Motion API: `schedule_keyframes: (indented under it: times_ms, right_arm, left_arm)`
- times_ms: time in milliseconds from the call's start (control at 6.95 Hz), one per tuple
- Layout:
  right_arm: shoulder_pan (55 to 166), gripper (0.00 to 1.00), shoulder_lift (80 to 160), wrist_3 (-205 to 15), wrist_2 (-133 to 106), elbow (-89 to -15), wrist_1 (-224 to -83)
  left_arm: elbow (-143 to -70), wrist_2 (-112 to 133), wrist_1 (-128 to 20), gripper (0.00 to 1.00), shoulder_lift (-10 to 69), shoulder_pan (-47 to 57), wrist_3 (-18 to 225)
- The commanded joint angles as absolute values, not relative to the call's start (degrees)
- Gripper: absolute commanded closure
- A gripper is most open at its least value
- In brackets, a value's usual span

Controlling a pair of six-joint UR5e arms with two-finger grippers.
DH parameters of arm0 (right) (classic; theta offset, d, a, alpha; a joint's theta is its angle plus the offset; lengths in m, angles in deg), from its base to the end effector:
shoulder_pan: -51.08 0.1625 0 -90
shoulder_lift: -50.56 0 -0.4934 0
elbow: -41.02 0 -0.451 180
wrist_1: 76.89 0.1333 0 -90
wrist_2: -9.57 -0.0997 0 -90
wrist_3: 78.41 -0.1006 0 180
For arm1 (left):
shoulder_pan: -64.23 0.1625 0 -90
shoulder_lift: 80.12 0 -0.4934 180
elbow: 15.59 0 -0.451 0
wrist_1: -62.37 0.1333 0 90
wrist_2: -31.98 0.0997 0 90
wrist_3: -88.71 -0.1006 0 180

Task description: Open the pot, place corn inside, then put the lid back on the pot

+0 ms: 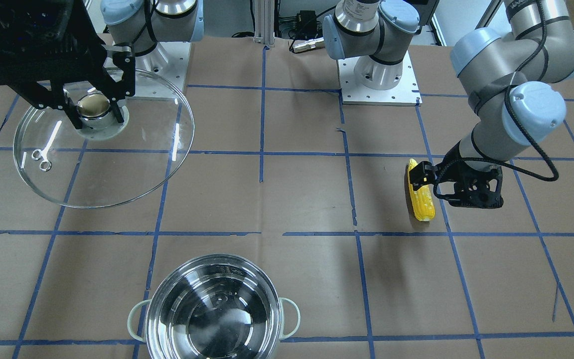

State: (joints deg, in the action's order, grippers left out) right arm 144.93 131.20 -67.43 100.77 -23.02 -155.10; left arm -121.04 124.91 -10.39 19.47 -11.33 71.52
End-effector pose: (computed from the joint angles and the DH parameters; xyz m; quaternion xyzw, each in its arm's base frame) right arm 0.1725 -0.6100 0.6863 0.1285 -0.9908 0.0412 0.0131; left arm 0.0195 -0.5897 0.3450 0.0257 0.9970 0.0724 0.0060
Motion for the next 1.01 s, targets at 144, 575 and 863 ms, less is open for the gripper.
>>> schedule_keyframes:
  times_ms: [144,575,863]
  right_arm:
    - [141.45,0.94,131.69,-69.88,100.8,-23.32,-154.06]
    - [138.71,0.94,131.16,-69.36,100.53,-23.32,-154.32]
    - [138.71,0.94,130.29,-69.71,100.53,-23.41,-154.5]
  left_arm:
    - [-126.66,126.2,-2.77,0.0,20.95,-10.48,68.86]
    - [-131.95,126.38,9.02,0.0,22.8,-7.85,65.16]
    - [-135.29,126.38,15.82,0.0,26.72,-7.76,64.89]
